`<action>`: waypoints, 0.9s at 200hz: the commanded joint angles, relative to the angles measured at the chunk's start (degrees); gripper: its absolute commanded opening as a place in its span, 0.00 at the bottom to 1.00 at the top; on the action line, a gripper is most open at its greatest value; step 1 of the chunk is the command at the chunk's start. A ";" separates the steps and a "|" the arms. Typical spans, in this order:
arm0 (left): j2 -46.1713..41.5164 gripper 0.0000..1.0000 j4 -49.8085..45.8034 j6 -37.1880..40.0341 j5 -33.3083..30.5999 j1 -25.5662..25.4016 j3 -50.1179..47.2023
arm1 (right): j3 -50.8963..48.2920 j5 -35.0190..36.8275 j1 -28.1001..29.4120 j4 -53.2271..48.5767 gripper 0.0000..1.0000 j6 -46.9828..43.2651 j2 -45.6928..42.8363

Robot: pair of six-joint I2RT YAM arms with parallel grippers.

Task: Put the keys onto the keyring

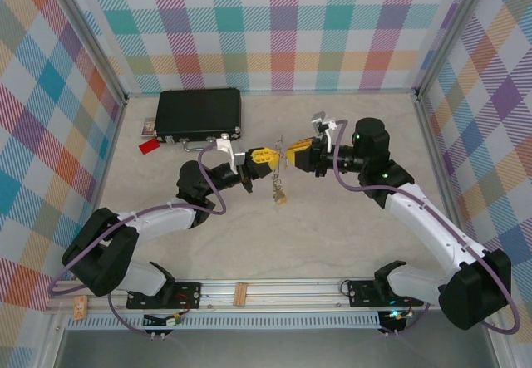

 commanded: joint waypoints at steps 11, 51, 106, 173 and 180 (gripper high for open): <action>-1.61 0.00 3.84 0.87 -0.46 -0.44 -0.56 | 0.43 -1.31 -0.65 0.71 0.13 0.37 -0.49; -1.76 0.00 3.84 0.56 -0.13 -0.56 -0.25 | 0.32 -2.85 -0.68 0.84 0.05 0.39 0.09; -2.01 0.00 3.84 0.44 -0.27 -0.61 -0.50 | -0.07 -3.84 -0.62 2.18 0.20 0.77 0.15; -2.50 0.00 3.85 -0.07 0.04 -0.61 -0.50 | -0.78 -8.87 -0.78 6.23 0.26 3.19 2.59; -2.59 0.00 3.84 -0.21 0.10 -0.62 -0.50 | -0.82 -8.95 -0.76 6.44 0.26 3.37 2.79</action>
